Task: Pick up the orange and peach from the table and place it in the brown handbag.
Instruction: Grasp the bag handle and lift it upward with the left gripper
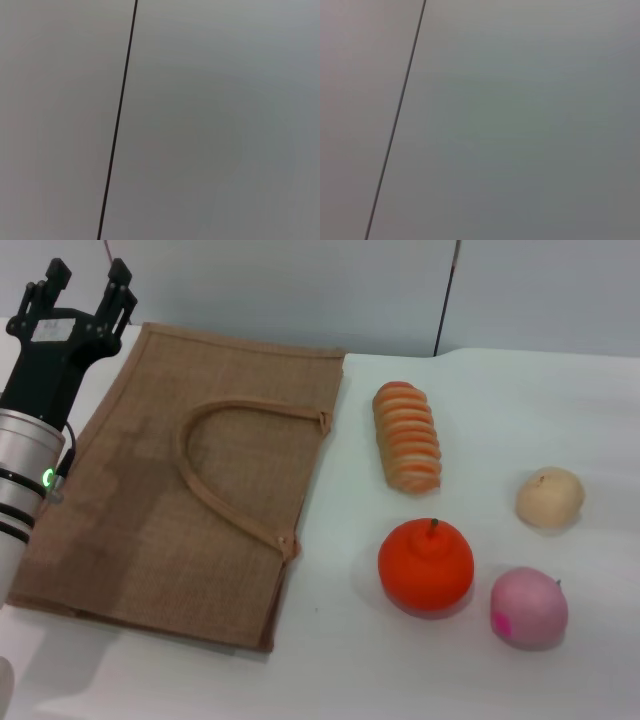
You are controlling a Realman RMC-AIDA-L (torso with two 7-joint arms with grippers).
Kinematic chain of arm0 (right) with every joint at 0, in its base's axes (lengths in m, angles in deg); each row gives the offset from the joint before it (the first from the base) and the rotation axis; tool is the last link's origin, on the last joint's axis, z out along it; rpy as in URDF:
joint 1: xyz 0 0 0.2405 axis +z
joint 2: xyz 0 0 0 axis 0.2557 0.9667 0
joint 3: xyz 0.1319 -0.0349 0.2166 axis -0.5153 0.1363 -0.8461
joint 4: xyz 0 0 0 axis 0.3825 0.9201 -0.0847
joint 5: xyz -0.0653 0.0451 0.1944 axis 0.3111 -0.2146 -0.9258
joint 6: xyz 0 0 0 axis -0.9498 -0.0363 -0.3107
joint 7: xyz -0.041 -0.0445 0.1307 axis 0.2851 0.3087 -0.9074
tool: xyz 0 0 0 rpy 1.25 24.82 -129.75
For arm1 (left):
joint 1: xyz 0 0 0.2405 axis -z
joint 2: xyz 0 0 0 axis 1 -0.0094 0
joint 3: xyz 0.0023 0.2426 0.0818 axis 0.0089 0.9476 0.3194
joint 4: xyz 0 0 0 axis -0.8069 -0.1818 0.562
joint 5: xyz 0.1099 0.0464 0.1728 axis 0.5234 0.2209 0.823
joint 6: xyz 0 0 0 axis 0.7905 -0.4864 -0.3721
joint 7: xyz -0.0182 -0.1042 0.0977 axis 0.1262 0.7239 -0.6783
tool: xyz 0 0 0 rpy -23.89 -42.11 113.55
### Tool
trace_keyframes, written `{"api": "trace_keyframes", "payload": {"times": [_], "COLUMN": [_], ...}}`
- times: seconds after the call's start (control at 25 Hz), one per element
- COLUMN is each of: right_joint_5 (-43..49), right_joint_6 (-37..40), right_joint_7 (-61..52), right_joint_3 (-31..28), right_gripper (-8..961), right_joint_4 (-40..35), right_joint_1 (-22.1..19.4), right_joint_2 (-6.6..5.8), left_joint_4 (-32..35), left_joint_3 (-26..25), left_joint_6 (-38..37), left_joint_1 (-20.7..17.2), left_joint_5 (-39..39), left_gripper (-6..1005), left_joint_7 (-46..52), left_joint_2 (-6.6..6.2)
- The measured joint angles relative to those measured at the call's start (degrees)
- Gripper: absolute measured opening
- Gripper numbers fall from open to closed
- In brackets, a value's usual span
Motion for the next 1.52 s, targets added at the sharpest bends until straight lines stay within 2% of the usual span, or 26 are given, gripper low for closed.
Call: {"api": "trace_keyframes", "payload": {"times": [0.48,1.0,1.24,1.52], "right_joint_5": [0.00,0.00,0.00,0.00], "right_joint_6": [0.00,-0.05,-0.91,-0.99], "right_joint_7": [0.00,0.00,0.00,0.00], "right_joint_3": [0.00,0.00,0.00,0.00], "right_gripper": [775,774,774,774], "right_joint_4": [0.00,0.00,0.00,0.00], "right_joint_1": [0.00,0.00,0.00,0.00], "right_joint_2": [0.00,0.00,0.00,-0.05], "left_joint_4": [0.00,0.56,4.64,12.40], "left_joint_3": [-0.08,0.43,0.70,0.71], "left_joint_6": [-0.08,-2.68,-8.57,-17.84], "left_joint_1": [0.00,0.39,0.90,2.90], "left_joint_5": [0.00,0.52,4.27,15.56], "left_gripper": [741,740,740,740], "left_joint_7": [0.22,7.12,18.59,35.87], "left_joint_2": [-0.01,-0.49,-0.79,-0.79]}}
